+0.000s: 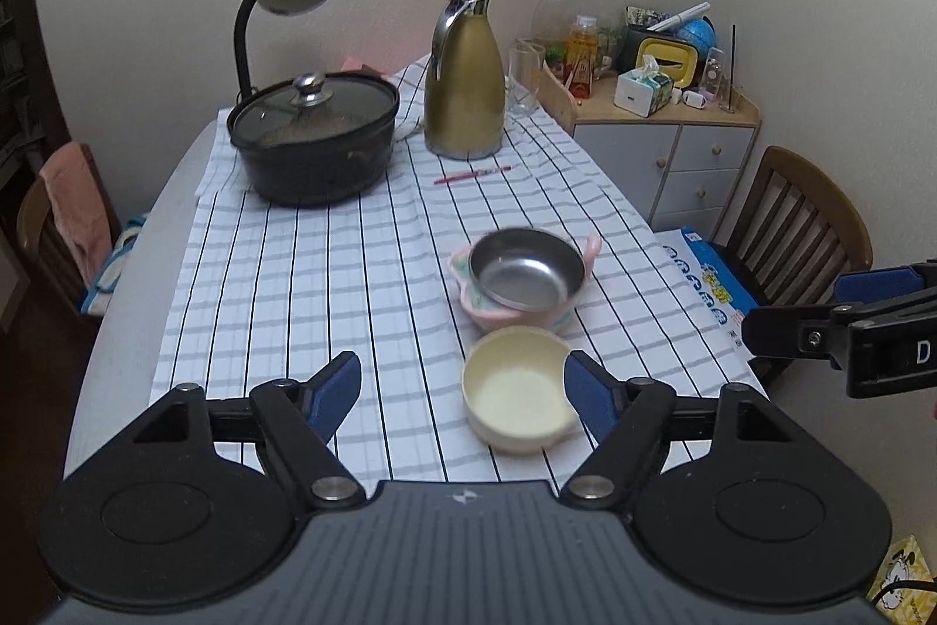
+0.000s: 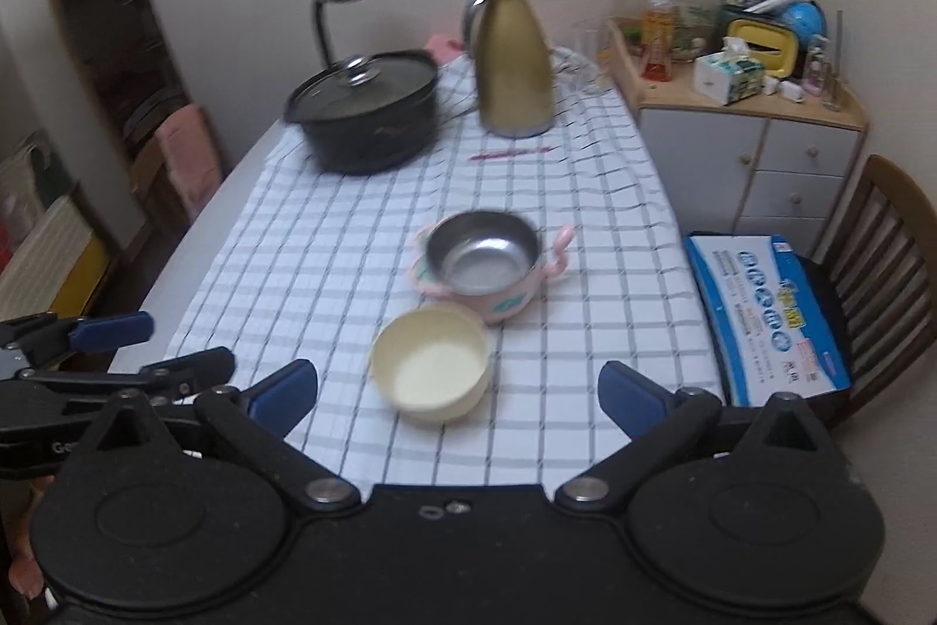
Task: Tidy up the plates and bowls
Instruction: 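Reach both grippers to the pink-handled steel pot's rim and close them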
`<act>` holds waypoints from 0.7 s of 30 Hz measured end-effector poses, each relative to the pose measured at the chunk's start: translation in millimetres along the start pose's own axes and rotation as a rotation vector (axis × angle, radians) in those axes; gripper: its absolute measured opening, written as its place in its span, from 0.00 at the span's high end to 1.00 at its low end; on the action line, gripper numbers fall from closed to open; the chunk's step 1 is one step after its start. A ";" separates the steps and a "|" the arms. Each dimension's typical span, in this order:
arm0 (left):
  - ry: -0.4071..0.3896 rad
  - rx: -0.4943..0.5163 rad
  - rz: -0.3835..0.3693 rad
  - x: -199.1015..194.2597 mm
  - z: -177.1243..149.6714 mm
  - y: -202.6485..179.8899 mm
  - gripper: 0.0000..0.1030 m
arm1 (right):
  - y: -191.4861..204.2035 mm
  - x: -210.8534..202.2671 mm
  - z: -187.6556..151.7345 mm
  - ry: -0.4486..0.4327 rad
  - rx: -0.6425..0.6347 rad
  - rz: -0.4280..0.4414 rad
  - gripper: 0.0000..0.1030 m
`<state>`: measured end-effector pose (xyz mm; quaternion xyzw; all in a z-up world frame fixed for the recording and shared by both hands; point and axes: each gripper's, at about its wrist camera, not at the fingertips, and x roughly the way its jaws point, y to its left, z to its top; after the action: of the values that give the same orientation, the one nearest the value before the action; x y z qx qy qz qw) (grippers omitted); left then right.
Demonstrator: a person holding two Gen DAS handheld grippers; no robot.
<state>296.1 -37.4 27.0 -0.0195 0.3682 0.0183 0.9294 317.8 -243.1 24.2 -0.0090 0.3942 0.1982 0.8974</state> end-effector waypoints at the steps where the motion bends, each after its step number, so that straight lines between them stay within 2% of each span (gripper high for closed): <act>1: -0.002 0.008 0.002 6.3 9.0 0.3 0.26 | -2.9 4.0 7.0 -0.002 0.010 -0.008 0.00; 9: 0.024 0.072 0.000 71.8 67.1 -0.7 0.26 | -19.0 45.7 51.7 0.014 0.075 -0.055 0.00; 16: 0.089 0.067 -0.022 142.9 87.7 2.2 0.26 | -33.3 99.1 68.2 0.070 0.133 -0.101 0.01; 21: 0.117 0.116 -0.034 191.3 96.8 -1.1 0.26 | -44.3 138.8 68.9 0.121 0.178 -0.120 0.03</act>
<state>501.6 -29.9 -33.5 0.0272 0.4221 -0.0203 0.9059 467.1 -223.7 -33.2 0.0349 0.4625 0.1075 0.8794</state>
